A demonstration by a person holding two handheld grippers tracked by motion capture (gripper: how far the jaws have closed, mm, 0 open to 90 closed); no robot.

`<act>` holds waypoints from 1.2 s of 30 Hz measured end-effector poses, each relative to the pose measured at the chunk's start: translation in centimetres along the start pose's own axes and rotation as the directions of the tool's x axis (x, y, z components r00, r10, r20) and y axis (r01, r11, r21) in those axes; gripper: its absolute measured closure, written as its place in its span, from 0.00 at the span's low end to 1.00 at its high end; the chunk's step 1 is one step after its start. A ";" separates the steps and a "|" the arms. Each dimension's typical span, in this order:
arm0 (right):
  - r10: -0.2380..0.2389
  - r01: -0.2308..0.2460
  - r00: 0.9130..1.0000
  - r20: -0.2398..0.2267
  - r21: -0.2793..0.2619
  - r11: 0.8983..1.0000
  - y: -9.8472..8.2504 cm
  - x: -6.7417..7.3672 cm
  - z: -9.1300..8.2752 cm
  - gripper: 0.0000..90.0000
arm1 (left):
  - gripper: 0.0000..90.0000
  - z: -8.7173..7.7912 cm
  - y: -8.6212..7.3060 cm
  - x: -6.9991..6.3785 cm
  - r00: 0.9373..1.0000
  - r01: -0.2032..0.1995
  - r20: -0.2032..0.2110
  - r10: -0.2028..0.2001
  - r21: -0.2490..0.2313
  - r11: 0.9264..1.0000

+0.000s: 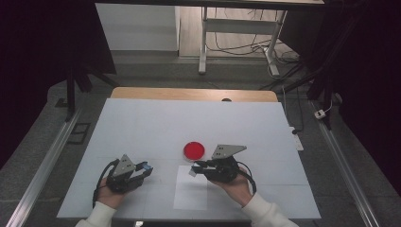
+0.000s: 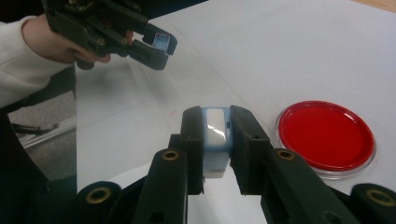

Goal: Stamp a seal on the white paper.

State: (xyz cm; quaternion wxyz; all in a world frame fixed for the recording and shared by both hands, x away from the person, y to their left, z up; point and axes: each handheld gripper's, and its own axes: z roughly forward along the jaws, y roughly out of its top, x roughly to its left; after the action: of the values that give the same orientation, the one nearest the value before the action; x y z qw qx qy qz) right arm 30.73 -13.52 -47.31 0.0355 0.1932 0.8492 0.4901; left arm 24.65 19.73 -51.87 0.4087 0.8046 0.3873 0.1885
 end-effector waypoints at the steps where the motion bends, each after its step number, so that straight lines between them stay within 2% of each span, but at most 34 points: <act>1: -0.005 0.005 1.000 -0.004 0.002 1.000 -0.1 0.1 0.0 0.83 | 0.72 0.0 0.0 0.0 1.000 0.000 0.001 0.000 -0.001 1.000; 7: -0.037 0.037 0.999 0.001 0.031 0.999 -0.5 0.5 0.2 0.83 | 0.72 0.0 0.0 0.0 1.000 0.000 0.000 0.000 0.000 1.000; 23: -0.085 0.084 0.996 0.007 0.097 0.992 -1.5 1.1 1.5 0.83 | 0.72 0.0 0.0 0.0 1.000 -0.002 0.000 0.002 0.001 1.000; 36: -0.121 0.118 0.993 0.015 0.124 0.985 -2.0 1.3 2.3 0.83 | 0.72 0.0 0.0 0.0 1.000 -0.004 0.000 0.004 0.002 1.000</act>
State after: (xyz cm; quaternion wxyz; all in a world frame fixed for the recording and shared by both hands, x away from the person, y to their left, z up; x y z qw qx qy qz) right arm 29.57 -12.04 -50.02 0.0623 0.1494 0.8874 0.4317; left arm 24.65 19.70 -51.88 0.4078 0.8057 0.3860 0.1887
